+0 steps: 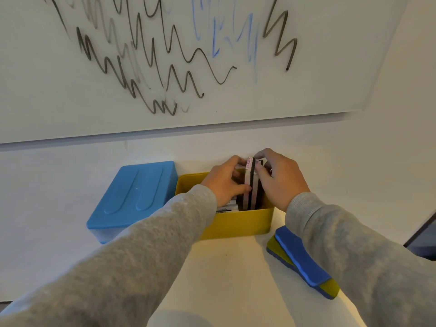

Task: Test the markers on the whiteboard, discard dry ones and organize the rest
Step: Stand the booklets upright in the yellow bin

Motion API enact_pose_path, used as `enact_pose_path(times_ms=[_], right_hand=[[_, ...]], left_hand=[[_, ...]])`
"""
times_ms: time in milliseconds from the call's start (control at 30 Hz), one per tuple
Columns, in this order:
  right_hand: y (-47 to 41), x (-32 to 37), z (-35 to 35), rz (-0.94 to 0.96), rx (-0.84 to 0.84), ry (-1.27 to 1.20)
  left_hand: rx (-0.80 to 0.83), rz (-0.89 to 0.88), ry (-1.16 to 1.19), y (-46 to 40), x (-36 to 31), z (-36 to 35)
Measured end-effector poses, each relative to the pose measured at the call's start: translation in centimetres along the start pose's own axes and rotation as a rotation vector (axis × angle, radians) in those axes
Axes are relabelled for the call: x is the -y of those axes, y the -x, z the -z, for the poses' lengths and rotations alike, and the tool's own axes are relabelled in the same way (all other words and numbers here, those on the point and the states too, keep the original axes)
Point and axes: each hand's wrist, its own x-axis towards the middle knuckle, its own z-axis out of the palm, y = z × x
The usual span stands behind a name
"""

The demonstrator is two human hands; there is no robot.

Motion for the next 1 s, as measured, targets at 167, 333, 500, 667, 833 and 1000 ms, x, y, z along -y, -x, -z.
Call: enact_pose_path(times_ms=[167,333,500,667,833,1000], right_hand=[[0.0,-0.4,-0.2,-0.032,-0.008,0.047],[0.5,-0.7,-0.1,-0.099,0.0,-0.049],[-0.4,-0.4,0.7,-0.12,0.134,-0.161],[-1.1,-0.3,2.4,-0.021,0.325,0.041],[-1.2,-0.9,3.1,-0.009,0.312,0.052],[-0.8,-1.1,2.5,-0.047,0.278,0.005]], left_hand=[[0.002,-0.043,-0.058,-0.1,0.0,-0.5],[-0.041,-0.107,-0.162,0.1,0.3,-1.0],[-0.072,-0.115,-0.258,-0.1,0.4,-1.0],[-0.07,-0.132,-0.363,0.0,0.3,-1.0],[-0.098,-0.169,-0.555,0.1,0.3,-0.7],[-0.06,-0.117,-0.501,0.2,0.5,-0.2]])
